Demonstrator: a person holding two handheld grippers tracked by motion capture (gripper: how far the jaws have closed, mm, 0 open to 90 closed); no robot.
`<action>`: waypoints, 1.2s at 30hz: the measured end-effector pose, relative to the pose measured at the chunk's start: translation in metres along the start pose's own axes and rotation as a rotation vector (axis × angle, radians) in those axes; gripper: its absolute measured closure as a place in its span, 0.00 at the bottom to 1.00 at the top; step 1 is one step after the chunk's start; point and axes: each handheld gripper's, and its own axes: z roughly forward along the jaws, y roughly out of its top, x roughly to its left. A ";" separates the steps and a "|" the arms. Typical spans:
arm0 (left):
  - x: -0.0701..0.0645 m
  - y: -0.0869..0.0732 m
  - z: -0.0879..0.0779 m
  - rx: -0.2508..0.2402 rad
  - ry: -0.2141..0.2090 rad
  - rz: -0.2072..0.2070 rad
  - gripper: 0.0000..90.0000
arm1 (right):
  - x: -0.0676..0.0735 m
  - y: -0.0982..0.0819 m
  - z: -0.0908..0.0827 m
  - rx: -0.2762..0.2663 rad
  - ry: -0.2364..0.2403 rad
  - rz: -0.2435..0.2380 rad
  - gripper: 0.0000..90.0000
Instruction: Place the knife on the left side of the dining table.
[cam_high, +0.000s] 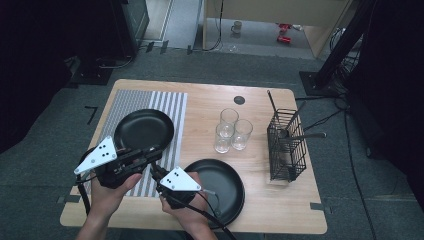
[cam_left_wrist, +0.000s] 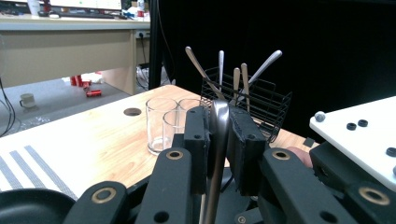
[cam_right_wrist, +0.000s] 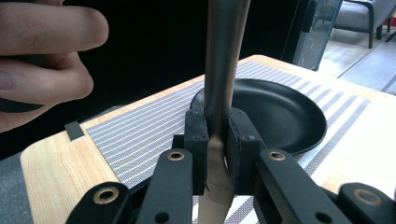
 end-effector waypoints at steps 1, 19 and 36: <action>0.000 0.000 0.000 0.002 0.002 0.001 0.88 | 0.000 0.000 0.000 -0.001 -0.001 0.002 0.90; 0.001 -0.003 0.000 0.020 0.051 0.024 0.94 | -0.003 -0.001 -0.001 -0.006 0.002 0.023 0.83; 0.005 -0.005 0.001 0.011 0.072 0.012 0.95 | -0.021 -0.006 -0.015 0.059 -0.057 0.069 0.15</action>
